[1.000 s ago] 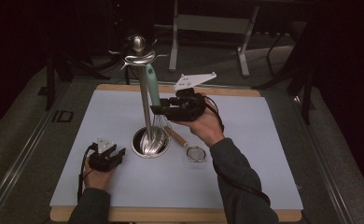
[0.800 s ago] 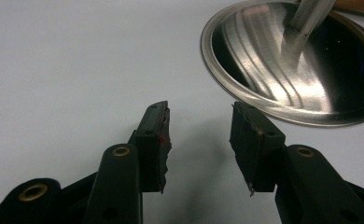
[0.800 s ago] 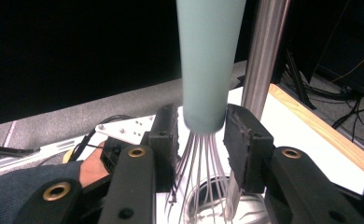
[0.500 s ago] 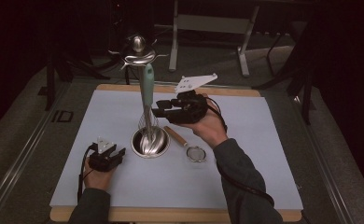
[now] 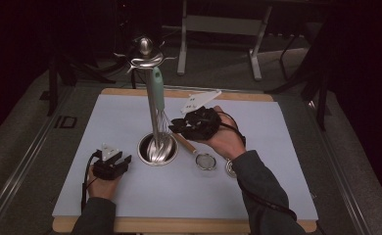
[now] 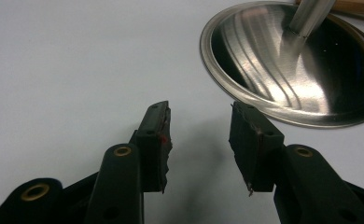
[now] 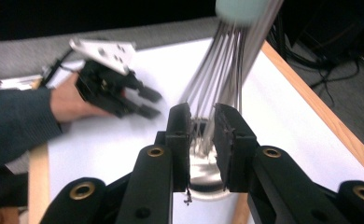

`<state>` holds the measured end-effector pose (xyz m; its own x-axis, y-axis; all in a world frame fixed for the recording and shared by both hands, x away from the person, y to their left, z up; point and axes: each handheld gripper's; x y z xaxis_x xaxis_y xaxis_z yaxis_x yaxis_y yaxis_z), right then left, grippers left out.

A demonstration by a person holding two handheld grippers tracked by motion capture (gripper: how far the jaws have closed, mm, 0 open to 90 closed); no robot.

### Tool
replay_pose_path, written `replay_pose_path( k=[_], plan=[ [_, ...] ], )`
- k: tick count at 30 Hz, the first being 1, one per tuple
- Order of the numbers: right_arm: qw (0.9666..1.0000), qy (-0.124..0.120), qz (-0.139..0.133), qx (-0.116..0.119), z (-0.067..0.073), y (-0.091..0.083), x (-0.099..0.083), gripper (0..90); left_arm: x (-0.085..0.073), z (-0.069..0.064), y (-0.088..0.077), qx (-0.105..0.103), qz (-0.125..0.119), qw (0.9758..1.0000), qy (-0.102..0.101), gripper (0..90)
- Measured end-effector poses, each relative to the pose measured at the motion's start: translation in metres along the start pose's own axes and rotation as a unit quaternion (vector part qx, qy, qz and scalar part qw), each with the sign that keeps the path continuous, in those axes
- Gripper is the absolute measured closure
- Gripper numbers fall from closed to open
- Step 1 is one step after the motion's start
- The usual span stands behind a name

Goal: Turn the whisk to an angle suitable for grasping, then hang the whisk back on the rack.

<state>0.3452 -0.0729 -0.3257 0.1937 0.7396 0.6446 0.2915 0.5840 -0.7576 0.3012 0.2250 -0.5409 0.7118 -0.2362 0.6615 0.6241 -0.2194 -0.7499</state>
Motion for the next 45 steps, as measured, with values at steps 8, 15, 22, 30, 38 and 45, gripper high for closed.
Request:
replay_pose_path(
  k=[8,15,22,30,38,45],
  plan=[
    [0.9984,-0.01,0.051,-0.021,0.003,0.011,-0.016,74.1,0.0,0.0,0.0,-0.002,-0.002,1.0,0.0,58.2],
    [0.9979,-0.003,0.062,-0.02,0.001,0.013,-0.032,71.2,-0.001,0.002,-0.001,-0.007,-0.007,0.9999,-0.004,59.8],
    [0.997,0.02,0.073,-0.019,0.001,0.023,-0.065,69.6,-0.002,0.002,-0.005,-0.009,-0.024,0.9997,-0.004,71.8],
    [0.9933,0.061,0.083,-0.052,0.0,0.027,-0.099,67.0,0.008,-0.005,-0.032,-0.036,-0.088,0.9953,0.016,89.7],
    [0.9877,0.097,0.09,-0.083,0.012,0.027,-0.138,64.5,0.026,-0.013,-0.064,-0.05,-0.152,0.9869,0.017,89.9],
    [0.9847,0.125,0.075,-0.095,0.016,0.022,-0.159,63.2,0.049,-0.026,-0.09,-0.059,-0.208,0.976,0.028,89.9]
  ],
)
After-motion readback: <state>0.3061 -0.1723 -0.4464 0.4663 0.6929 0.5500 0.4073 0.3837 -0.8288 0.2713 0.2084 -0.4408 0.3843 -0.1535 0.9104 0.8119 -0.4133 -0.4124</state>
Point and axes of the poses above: each handheld gripper's, and its own axes: y roughly forward along the jaws, x roughly out of its top, z roughly to its left, and after that the axes turned 11 degrees about z, right-handed
